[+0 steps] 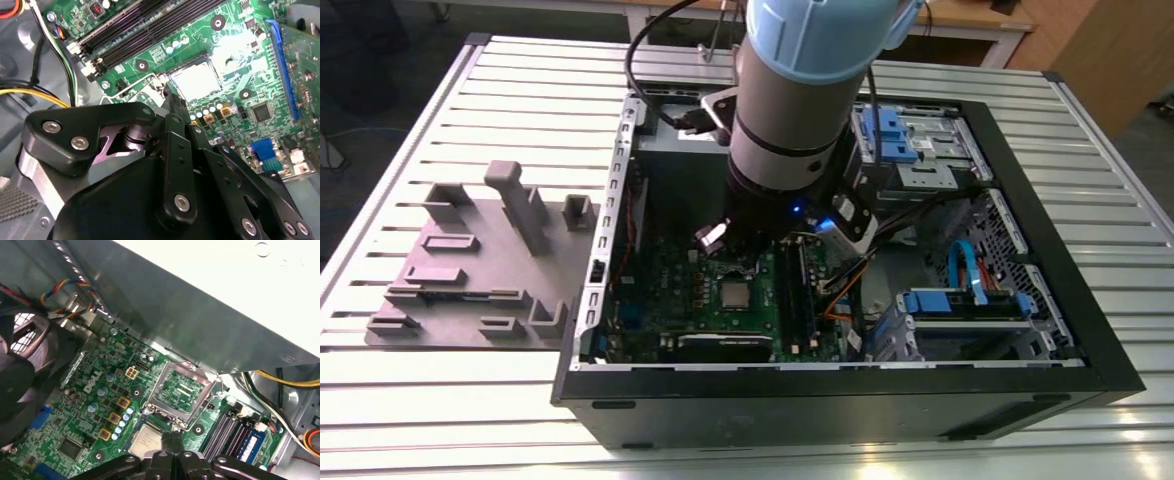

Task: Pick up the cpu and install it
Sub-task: 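Close the cpu cover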

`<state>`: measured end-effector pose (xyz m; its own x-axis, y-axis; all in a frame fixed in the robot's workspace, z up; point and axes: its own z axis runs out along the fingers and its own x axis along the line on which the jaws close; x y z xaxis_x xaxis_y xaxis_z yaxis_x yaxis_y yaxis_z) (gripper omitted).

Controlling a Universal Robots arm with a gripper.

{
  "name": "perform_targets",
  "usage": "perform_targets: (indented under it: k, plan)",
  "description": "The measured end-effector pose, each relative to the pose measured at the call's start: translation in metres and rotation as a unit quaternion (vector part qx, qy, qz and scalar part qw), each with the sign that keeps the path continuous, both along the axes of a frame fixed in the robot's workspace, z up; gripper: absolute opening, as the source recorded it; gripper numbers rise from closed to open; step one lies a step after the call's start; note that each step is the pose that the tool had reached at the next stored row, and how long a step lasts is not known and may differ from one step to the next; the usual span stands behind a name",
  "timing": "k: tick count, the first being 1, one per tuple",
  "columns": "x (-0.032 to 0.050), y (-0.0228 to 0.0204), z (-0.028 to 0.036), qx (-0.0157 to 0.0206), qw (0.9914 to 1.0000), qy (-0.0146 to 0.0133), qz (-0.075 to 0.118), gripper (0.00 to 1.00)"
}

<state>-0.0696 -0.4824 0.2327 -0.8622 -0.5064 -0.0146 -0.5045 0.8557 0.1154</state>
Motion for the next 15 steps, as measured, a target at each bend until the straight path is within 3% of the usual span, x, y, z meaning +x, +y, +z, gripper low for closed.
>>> perform_targets:
  k: [4,8,12,15]
  plan:
    - [0.0000,0.0000,-0.0006,0.0000,0.99932,0.0000,0.037,0.11]
    - [0.0000,0.0000,-0.0016,0.0000,0.99735,0.0000,0.073,0.11]
    - [0.0000,0.0000,-0.0028,0.0000,0.99404,0.0000,0.109,0.11]
    - [0.0000,0.0000,-0.0037,0.0000,0.99068,0.0000,0.136,0.11]
